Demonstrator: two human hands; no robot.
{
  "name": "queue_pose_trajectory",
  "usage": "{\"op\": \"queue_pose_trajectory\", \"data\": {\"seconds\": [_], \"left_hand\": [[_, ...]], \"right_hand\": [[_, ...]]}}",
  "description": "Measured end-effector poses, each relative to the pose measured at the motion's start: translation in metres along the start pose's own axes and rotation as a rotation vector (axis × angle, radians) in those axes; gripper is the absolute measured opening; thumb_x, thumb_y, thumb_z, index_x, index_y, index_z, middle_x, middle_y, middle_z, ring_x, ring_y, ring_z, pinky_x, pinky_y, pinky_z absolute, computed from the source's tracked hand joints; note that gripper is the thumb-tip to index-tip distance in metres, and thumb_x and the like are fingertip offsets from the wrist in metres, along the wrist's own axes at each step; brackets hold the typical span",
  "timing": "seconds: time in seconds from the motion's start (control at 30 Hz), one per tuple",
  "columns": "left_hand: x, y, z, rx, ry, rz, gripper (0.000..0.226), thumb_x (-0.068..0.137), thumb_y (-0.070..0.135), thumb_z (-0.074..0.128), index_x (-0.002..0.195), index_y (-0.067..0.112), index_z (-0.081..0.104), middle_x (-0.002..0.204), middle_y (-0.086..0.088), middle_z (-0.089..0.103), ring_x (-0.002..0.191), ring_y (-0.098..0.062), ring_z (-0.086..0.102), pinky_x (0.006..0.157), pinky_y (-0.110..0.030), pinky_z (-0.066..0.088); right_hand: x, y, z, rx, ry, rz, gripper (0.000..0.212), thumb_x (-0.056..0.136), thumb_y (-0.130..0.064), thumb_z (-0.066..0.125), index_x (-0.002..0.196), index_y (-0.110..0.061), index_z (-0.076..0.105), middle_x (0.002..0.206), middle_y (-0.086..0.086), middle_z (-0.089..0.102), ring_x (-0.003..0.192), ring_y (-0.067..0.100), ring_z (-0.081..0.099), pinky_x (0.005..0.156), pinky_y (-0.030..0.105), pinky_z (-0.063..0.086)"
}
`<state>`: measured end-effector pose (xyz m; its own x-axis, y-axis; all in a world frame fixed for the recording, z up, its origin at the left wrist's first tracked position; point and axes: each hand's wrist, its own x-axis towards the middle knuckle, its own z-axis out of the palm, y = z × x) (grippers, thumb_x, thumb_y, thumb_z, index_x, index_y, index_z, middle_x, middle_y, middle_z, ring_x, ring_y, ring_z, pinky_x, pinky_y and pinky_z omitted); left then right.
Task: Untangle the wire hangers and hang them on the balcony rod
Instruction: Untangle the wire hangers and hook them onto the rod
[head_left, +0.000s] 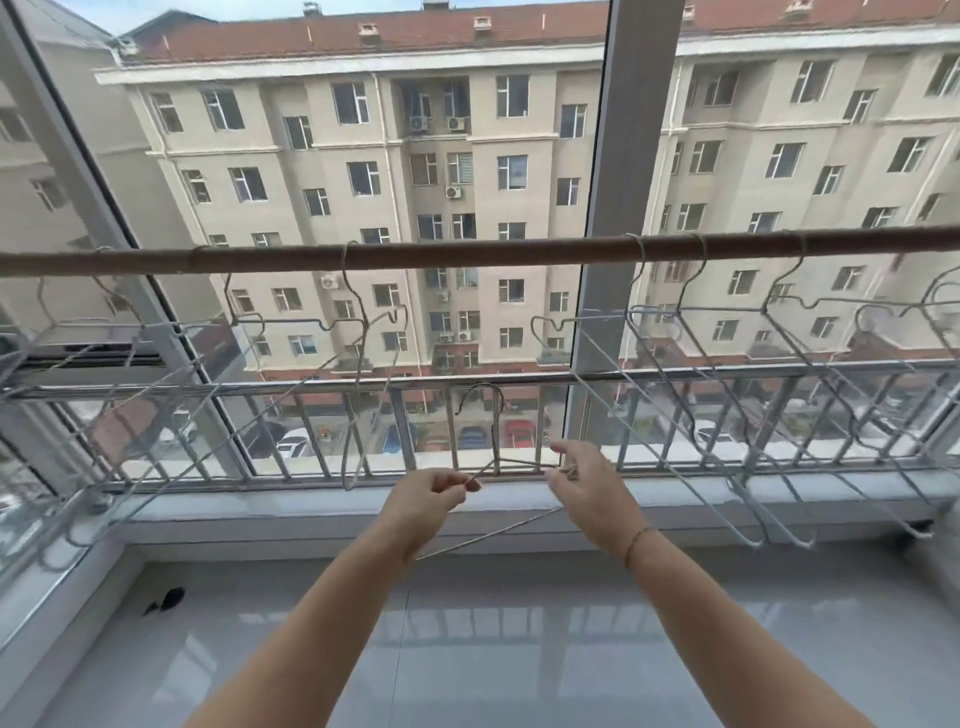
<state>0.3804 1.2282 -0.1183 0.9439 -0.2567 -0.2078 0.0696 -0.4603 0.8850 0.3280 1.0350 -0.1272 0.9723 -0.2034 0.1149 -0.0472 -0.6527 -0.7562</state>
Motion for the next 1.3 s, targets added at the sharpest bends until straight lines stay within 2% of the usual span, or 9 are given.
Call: {"op": "queue_pose_trajectory", "data": {"seconds": [0.1, 0.27, 0.37, 0.5, 0.63, 0.7, 0.87, 1.13, 1.3], "left_hand": [[-0.003, -0.007, -0.007, 0.034, 0.002, 0.024, 0.022, 0.090, 0.010, 0.055, 0.083, 0.023, 0.072, 0.098, -0.007, 0.073, 0.085, -0.013, 0.059, 0.075, -0.024, 0.042], [0.000, -0.010, -0.004, 0.061, 0.099, 0.094, 0.029, 0.092, 0.008, 0.052, 0.074, 0.026, 0.065, 0.100, -0.012, 0.071, 0.091, -0.026, 0.062, 0.081, -0.029, 0.043], [0.004, -0.009, 0.004, 0.087, 0.193, 0.179, 0.021, 0.091, 0.005, 0.053, 0.082, 0.016, 0.069, 0.097, -0.009, 0.069, 0.092, -0.027, 0.064, 0.090, -0.034, 0.048], [0.007, 0.000, 0.016, 0.111, 0.303, 0.290, 0.016, 0.087, 0.014, 0.060, 0.098, 0.022, 0.067, 0.104, 0.003, 0.059, 0.103, -0.028, 0.058, 0.101, -0.042, 0.043], [-0.008, 0.023, 0.033, 0.170, 0.502, 0.348, 0.053, 0.084, 0.034, 0.066, 0.129, 0.012, 0.047, 0.136, -0.007, 0.038, 0.131, -0.022, 0.030, 0.108, -0.030, 0.020], [-0.020, 0.034, 0.042, 0.075, 0.502, 0.395, 0.051, 0.082, 0.037, 0.066, 0.123, 0.013, 0.048, 0.125, -0.002, 0.045, 0.124, -0.017, 0.038, 0.107, -0.029, 0.027], [-0.038, 0.066, 0.050, -0.276, 0.101, 0.318, 0.020, 0.085, 0.034, 0.064, 0.096, 0.019, 0.068, 0.089, 0.009, 0.071, 0.088, -0.006, 0.066, 0.071, -0.009, 0.046], [-0.035, 0.115, 0.036, -0.498, 0.078, 0.390, 0.004, 0.082, 0.016, 0.069, 0.079, 0.015, 0.071, 0.069, 0.003, 0.068, 0.067, -0.004, 0.062, 0.062, -0.010, 0.048], [-0.027, 0.132, 0.029, -0.566, 0.038, 0.364, 0.009, 0.088, 0.014, 0.061, 0.085, 0.010, 0.069, 0.072, -0.001, 0.065, 0.058, -0.004, 0.060, 0.053, -0.012, 0.048]], "right_hand": [[-0.009, 0.009, 0.005, -0.127, -0.071, 0.008, 0.034, 0.092, -0.025, 0.049, 0.125, -0.017, 0.053, 0.124, 0.001, 0.057, 0.119, 0.017, 0.049, 0.104, 0.031, 0.034], [-0.027, 0.007, -0.008, -0.187, -0.120, 0.048, 0.025, 0.093, -0.030, 0.047, 0.113, -0.022, 0.059, 0.095, -0.003, 0.065, 0.092, 0.016, 0.058, 0.087, 0.033, 0.044], [-0.037, 0.000, -0.018, 0.007, -0.253, 0.092, 0.022, 0.094, -0.019, 0.045, 0.101, -0.011, 0.064, 0.076, 0.001, 0.057, 0.066, 0.012, 0.055, 0.064, 0.029, 0.050], [-0.050, -0.009, -0.031, 0.400, -0.317, 0.274, 0.025, 0.092, 0.000, 0.042, 0.103, -0.008, 0.064, 0.067, 0.001, 0.050, 0.040, 0.003, 0.041, 0.041, 0.016, 0.037], [-0.063, -0.024, -0.037, 0.661, -0.254, 0.311, 0.024, 0.093, 0.004, 0.041, 0.105, -0.002, 0.061, 0.067, 0.004, 0.052, 0.040, 0.004, 0.039, 0.040, 0.016, 0.035], [-0.066, -0.032, -0.038, 0.710, -0.189, 0.287, 0.027, 0.093, 0.006, 0.039, 0.106, -0.004, 0.061, 0.067, 0.005, 0.051, 0.042, 0.006, 0.040, 0.041, 0.017, 0.036], [-0.063, -0.052, -0.037, 0.739, -0.071, 0.186, 0.032, 0.094, 0.007, 0.035, 0.101, -0.014, 0.059, 0.069, 0.006, 0.051, 0.047, 0.010, 0.041, 0.039, 0.016, 0.036], [-0.045, -0.089, -0.048, 0.698, -0.006, -0.020, 0.039, 0.093, 0.009, 0.031, 0.103, -0.018, 0.058, 0.079, 0.011, 0.049, 0.054, 0.009, 0.050, 0.054, 0.021, 0.052], [-0.032, -0.101, -0.053, 0.743, -0.021, -0.008, 0.041, 0.093, 0.008, 0.031, 0.119, -0.011, 0.056, 0.081, 0.010, 0.049, 0.052, 0.005, 0.053, 0.054, 0.021, 0.054]]}}
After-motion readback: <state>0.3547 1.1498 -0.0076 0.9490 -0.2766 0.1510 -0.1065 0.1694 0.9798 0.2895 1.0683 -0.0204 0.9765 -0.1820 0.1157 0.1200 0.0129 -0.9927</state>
